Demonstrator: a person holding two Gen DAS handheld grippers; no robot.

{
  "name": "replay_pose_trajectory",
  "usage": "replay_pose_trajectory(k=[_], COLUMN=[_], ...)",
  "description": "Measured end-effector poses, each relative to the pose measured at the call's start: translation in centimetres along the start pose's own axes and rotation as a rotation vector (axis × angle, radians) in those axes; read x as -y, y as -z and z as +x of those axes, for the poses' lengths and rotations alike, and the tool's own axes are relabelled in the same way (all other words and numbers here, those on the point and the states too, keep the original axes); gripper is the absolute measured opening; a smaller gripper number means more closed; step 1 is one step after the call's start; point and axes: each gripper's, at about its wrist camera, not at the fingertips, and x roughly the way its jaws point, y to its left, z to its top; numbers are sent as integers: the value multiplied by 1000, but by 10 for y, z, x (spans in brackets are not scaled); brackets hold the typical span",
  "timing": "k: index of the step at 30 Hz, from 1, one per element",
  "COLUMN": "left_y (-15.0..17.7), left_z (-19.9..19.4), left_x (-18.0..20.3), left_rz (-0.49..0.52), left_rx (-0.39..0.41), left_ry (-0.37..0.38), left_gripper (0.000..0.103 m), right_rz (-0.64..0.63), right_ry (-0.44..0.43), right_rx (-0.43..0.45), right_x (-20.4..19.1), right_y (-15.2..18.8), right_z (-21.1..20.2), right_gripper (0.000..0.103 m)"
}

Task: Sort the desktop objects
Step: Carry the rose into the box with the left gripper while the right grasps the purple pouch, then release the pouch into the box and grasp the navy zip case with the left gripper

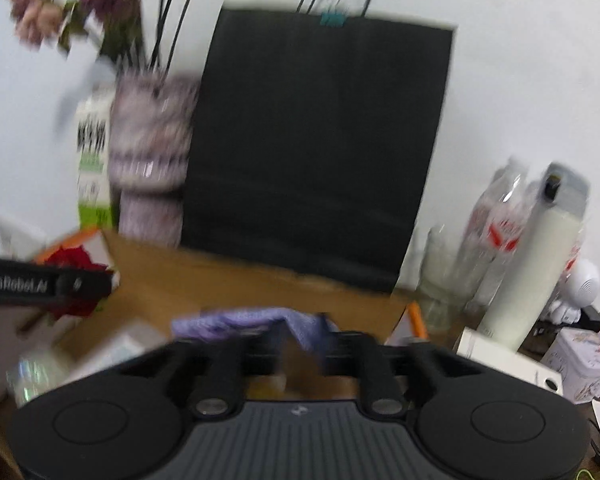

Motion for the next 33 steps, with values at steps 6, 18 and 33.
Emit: replay_pose_trajectory(k=[6, 18, 33], left_y=[-1, -4, 37], left_z=[-17, -45, -129], left_x=[14, 12, -2], left_rz=[60, 26, 5], left_rx=[43, 65, 75], left_ry=[4, 26, 40], left_gripper=[103, 103, 103], right_rz=[-2, 163, 186], right_ry=[-4, -63, -100], right_rx=[22, 5, 27], right_x=[1, 28, 19], right_y=[-5, -7, 27], right_z=[-22, -46, -126], right_gripper=[103, 103, 103])
